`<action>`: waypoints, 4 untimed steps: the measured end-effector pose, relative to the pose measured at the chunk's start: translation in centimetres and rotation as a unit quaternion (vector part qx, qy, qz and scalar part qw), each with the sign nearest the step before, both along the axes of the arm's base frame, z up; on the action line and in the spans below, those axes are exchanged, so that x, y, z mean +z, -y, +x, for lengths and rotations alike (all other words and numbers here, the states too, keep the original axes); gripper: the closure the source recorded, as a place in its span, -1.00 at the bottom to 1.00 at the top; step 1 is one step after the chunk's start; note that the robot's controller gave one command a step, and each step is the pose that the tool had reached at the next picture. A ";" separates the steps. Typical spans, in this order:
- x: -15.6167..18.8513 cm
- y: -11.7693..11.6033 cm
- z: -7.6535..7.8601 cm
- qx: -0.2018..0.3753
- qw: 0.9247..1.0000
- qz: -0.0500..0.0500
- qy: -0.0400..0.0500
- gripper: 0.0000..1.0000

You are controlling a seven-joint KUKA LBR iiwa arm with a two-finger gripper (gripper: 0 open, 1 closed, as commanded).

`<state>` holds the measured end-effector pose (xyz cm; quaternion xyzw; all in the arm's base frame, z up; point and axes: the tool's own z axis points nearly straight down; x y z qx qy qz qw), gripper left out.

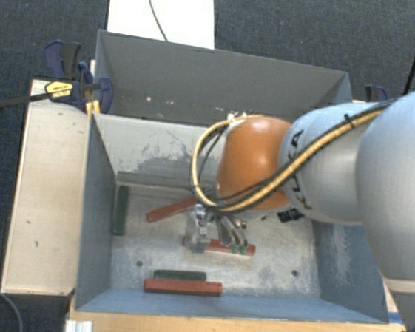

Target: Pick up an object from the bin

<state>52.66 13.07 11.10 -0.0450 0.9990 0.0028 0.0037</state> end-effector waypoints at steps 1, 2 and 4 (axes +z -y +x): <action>-0.2 0.5 -0.1 -0.002 1.000 -0.002 -0.002 -1.00; -4.2 2.0 6.4 -0.012 1.000 -0.003 -0.001 -1.00; -2.9 -0.8 2.5 -0.036 0.999 -0.002 -0.004 1.00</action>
Offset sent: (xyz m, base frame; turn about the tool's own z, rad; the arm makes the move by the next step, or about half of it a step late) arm 0.0000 0.0000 0.0000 0.0000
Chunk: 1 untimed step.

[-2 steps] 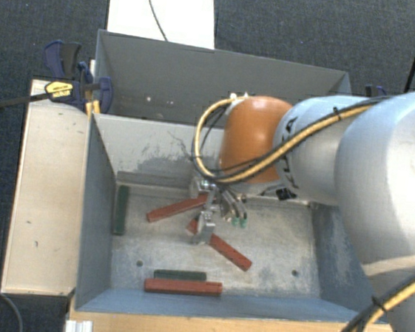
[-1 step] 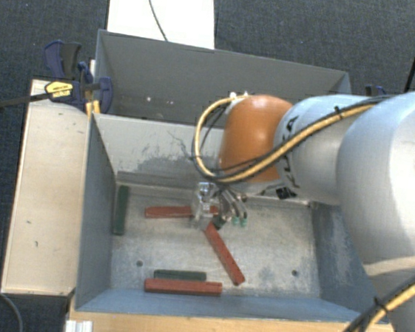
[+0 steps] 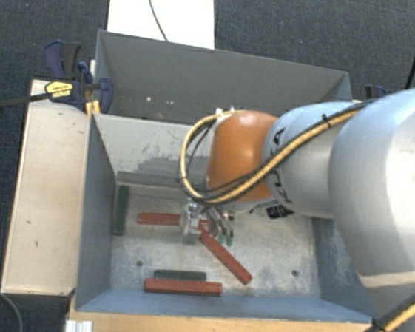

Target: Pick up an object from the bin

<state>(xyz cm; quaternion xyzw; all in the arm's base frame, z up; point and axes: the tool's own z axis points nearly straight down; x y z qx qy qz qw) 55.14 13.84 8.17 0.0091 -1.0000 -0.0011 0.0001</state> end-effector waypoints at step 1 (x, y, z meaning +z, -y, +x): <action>-1.2 -0.7 -1.4 0.005 1.000 -0.001 0.000 1.00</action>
Offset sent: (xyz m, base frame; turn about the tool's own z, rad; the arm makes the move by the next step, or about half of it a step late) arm -0.0138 0.0071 -0.0117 -0.0065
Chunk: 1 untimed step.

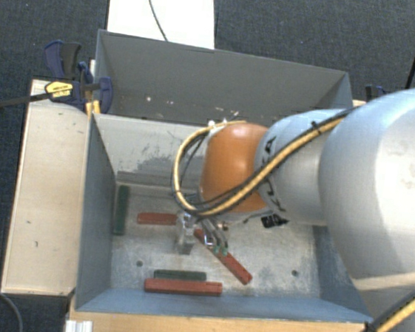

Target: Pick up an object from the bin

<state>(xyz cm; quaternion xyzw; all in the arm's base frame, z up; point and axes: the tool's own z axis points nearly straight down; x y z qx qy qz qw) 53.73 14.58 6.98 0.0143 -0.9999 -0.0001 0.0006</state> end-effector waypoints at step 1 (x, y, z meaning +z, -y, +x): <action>0.1 0.0 0.1 0.000 1.000 0.000 0.001 -1.00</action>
Offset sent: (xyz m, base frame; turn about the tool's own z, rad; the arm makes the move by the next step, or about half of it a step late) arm 0.0000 0.0000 0.0000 0.0000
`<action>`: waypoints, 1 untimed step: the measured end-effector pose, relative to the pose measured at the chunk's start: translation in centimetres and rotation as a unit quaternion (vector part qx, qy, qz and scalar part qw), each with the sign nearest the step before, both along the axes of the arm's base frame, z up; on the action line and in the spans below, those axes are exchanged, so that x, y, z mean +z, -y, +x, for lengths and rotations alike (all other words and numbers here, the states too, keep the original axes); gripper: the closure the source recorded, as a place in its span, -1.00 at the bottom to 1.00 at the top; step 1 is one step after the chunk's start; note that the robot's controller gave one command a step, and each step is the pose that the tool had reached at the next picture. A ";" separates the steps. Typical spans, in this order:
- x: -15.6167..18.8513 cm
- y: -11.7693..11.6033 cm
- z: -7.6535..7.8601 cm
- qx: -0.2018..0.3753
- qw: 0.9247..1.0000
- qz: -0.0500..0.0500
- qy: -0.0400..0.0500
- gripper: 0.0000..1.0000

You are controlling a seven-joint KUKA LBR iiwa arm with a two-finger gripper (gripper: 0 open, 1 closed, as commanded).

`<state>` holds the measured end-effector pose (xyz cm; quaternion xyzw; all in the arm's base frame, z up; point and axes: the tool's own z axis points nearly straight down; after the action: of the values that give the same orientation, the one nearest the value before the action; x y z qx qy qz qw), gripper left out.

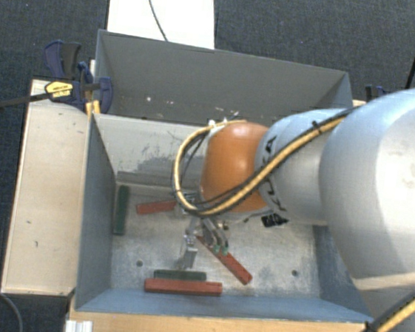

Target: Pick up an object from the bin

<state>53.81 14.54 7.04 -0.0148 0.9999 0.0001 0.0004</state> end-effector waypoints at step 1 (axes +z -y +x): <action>0.6 11.7 4.7 -0.047 0.999 -0.002 0.003 -1.00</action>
Offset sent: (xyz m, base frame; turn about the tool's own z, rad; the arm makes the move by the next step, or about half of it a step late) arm 0.0448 -0.1112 0.0046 0.0867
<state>58.52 2.81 7.61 0.0327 0.9995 -0.0017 0.0034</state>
